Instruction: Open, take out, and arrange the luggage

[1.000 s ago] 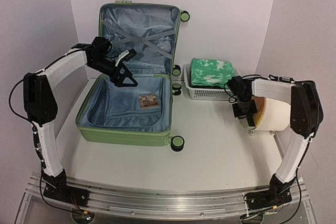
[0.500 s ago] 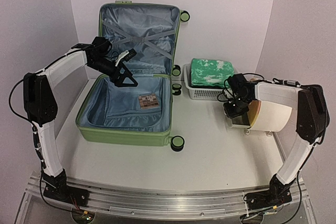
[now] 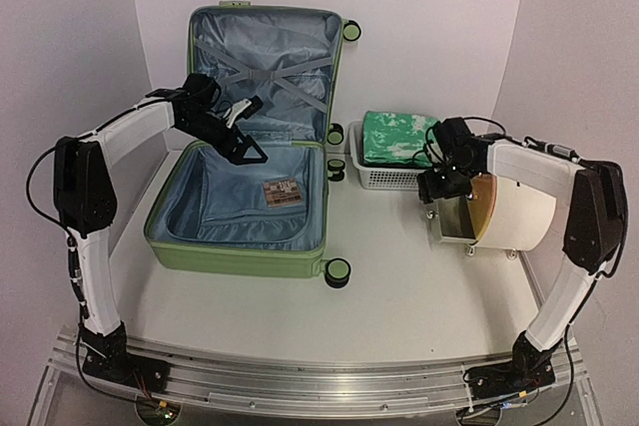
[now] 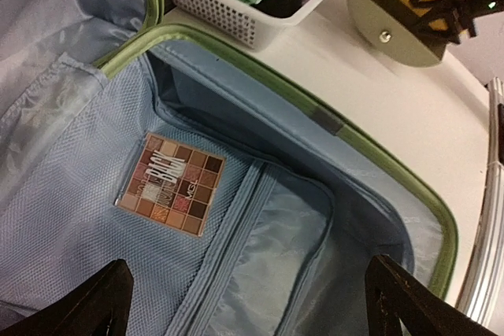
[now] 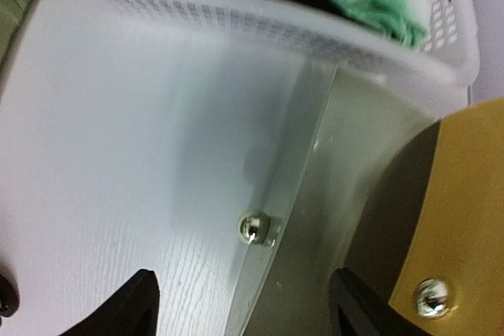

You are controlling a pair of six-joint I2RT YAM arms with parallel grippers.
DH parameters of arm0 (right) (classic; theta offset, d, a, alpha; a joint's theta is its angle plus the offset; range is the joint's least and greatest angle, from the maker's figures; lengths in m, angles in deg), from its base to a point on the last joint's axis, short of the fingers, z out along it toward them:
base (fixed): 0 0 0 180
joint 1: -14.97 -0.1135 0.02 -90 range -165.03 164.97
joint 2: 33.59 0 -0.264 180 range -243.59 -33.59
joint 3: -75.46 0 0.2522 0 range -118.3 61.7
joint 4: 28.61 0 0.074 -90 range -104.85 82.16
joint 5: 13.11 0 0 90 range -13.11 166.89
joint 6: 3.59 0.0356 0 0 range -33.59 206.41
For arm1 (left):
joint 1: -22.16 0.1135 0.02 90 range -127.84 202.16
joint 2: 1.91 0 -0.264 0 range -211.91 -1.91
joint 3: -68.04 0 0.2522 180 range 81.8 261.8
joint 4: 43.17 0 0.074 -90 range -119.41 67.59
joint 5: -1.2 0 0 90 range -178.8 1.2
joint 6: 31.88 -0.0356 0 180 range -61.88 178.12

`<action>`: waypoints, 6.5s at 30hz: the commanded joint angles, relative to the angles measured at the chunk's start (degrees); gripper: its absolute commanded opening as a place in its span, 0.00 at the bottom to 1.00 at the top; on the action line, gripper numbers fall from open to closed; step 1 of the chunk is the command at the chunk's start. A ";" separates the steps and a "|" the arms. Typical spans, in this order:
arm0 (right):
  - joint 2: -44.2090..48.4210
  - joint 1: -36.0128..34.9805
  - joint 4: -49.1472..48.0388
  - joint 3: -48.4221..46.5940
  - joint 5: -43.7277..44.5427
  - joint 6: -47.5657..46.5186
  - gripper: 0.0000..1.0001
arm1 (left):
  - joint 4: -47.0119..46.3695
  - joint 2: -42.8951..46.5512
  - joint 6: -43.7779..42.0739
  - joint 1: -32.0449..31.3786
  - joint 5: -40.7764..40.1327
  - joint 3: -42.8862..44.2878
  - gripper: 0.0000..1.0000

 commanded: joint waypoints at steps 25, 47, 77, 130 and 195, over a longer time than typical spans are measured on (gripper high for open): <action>-8.55 -14.28 -28.38 -19.51 -17.49 24.45 0.97 | 3.38 -30.61 -30.23 -3.90 -8.49 23.57 1.00; -3.70 -19.65 -28.07 -14.58 -10.62 18.53 0.98 | 13.12 -40.17 -33.18 -1.99 -1.40 29.79 0.95; -2.54 -20.00 -27.98 -10.57 -7.90 17.99 0.98 | 7.97 -32.98 -31.07 -1.59 -2.05 26.64 1.00; 1.22 -22.28 -26.75 -7.66 -2.94 16.82 0.98 | 21.94 -41.29 -38.23 -2.91 -10.63 22.53 0.73; -59.68 -24.46 -61.77 -48.43 -28.41 71.21 0.70 | -23.51 -20.02 44.08 5.04 18.87 -10.33 0.53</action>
